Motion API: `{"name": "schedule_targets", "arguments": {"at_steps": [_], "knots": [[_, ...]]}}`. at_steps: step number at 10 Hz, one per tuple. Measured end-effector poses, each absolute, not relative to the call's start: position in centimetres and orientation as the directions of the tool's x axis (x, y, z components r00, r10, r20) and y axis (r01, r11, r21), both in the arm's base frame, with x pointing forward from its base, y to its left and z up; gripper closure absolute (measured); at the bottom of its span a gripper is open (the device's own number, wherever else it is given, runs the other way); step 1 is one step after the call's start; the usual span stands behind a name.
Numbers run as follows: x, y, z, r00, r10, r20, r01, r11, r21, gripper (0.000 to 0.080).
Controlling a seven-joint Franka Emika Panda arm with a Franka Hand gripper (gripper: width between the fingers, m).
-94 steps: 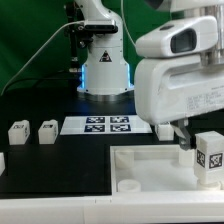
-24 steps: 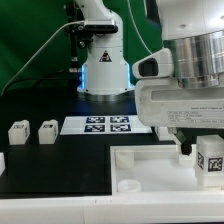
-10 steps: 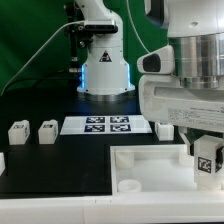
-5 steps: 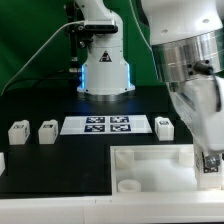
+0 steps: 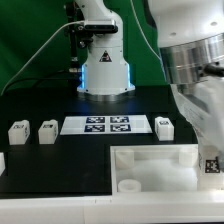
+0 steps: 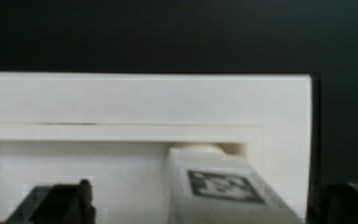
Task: Assemble one leg
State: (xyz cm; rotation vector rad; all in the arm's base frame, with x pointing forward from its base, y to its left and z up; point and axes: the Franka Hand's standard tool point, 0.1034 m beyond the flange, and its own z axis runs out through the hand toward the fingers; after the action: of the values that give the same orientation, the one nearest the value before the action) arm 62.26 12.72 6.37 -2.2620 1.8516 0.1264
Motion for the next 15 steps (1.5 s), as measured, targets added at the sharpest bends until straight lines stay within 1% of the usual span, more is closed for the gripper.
{"name": "schedule_targets", "arguments": {"at_steps": [1,2,4,6,7,9,10,11,12,13,14,15], "knots": [[62.1,12.9,6.4,0.400,-0.902,-0.161,-0.915,-0.385,-0.117,0.0160],[61.9,13.5,6.7,0.581,-0.806,-0.115,-0.814,-0.573,-0.095,0.0153],[62.1,13.4,6.7,0.747,-0.660,-0.086,-0.665,-0.737,-0.120,0.0150],[62.0,13.3,6.7,0.868,-0.493,-0.060,-0.496,-0.858,-0.131,0.0150],[62.0,13.0,6.7,0.933,-0.357,-0.040,-0.359,-0.927,-0.107,0.0150],[62.9,11.9,7.2,0.998,-0.056,0.009,-0.055,-0.994,-0.096,0.0150],[63.0,11.2,7.2,0.999,-0.034,0.013,-0.032,-0.995,-0.096,0.0150],[63.0,11.4,7.1,0.998,-0.057,0.010,-0.055,-0.994,-0.097,0.0211],[63.0,11.4,7.2,0.998,-0.054,0.010,-0.053,-0.994,-0.097,0.0211],[63.0,11.4,7.2,0.996,-0.091,0.006,-0.090,-0.991,-0.100,0.0349],[62.9,11.6,7.2,0.973,-0.230,-0.010,-0.230,-0.968,-0.105,0.0497],[62.9,11.6,7.2,0.949,-0.315,-0.019,-0.315,-0.943,-0.105,0.0497]]}}
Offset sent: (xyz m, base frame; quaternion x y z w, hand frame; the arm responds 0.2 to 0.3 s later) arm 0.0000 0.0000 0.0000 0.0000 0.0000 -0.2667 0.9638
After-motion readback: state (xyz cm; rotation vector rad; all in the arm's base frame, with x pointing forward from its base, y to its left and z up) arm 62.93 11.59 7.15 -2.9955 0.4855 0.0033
